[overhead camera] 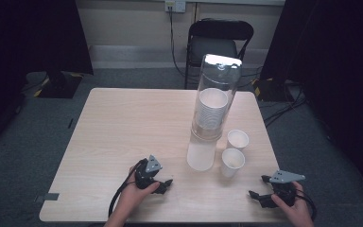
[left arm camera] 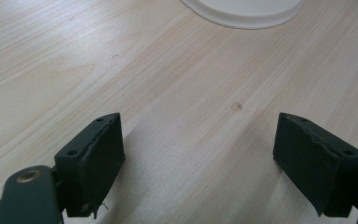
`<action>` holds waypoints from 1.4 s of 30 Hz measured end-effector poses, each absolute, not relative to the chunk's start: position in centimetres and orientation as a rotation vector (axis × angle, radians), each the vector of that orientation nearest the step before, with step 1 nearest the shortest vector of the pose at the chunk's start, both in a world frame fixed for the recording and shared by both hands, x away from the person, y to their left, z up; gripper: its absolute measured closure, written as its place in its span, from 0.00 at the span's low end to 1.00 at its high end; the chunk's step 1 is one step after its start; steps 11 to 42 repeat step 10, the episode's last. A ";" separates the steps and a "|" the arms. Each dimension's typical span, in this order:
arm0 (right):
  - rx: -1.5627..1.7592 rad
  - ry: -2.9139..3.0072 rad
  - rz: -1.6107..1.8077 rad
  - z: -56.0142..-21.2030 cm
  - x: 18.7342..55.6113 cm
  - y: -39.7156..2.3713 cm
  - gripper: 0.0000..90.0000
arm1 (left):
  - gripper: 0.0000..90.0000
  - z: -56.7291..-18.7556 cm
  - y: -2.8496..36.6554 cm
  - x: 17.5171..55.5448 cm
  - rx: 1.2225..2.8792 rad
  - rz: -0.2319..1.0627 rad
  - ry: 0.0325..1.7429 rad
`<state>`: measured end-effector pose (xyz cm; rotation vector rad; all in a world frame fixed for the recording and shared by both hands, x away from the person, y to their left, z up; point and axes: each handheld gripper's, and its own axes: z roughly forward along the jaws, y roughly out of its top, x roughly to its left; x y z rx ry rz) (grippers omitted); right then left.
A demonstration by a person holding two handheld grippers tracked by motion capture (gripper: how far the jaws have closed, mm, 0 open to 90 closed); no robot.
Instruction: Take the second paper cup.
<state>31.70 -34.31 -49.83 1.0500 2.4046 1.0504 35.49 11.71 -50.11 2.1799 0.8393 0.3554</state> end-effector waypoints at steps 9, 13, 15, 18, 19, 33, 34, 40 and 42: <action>1.030 2.402 1.046 -49.9 31.7 -34.5 0.15 | 0.17 -50.1 11.7 35.5 2.182 0.359 0.835; 1.029 2.402 1.047 -49.9 31.7 -34.5 0.15 | 0.17 -50.1 11.7 35.5 2.180 0.356 0.838; 1.029 2.402 1.047 -49.9 31.7 -34.5 0.15 | 0.17 -50.1 11.7 35.5 2.180 0.356 0.838; 1.029 2.402 1.047 -49.9 31.7 -34.5 0.15 | 0.17 -50.1 11.7 35.5 2.180 0.356 0.838; 1.029 2.402 1.047 -49.9 31.7 -34.5 0.15 | 0.17 -50.1 11.7 35.5 2.180 0.356 0.838; 1.029 2.402 1.047 -49.9 31.7 -34.5 0.15 | 0.17 -50.1 11.7 35.5 2.180 0.356 0.838; 1.029 2.402 1.047 -49.9 31.7 -34.5 0.15 | 0.17 -50.1 11.7 35.5 2.180 0.356 0.838; 1.029 2.402 1.047 -49.9 31.7 -34.5 0.15 | 0.17 -50.1 11.7 35.5 2.180 0.356 0.838; 1.029 2.402 1.047 -49.9 31.7 -34.5 0.15 | 0.17 -50.1 11.7 35.5 2.180 0.356 0.838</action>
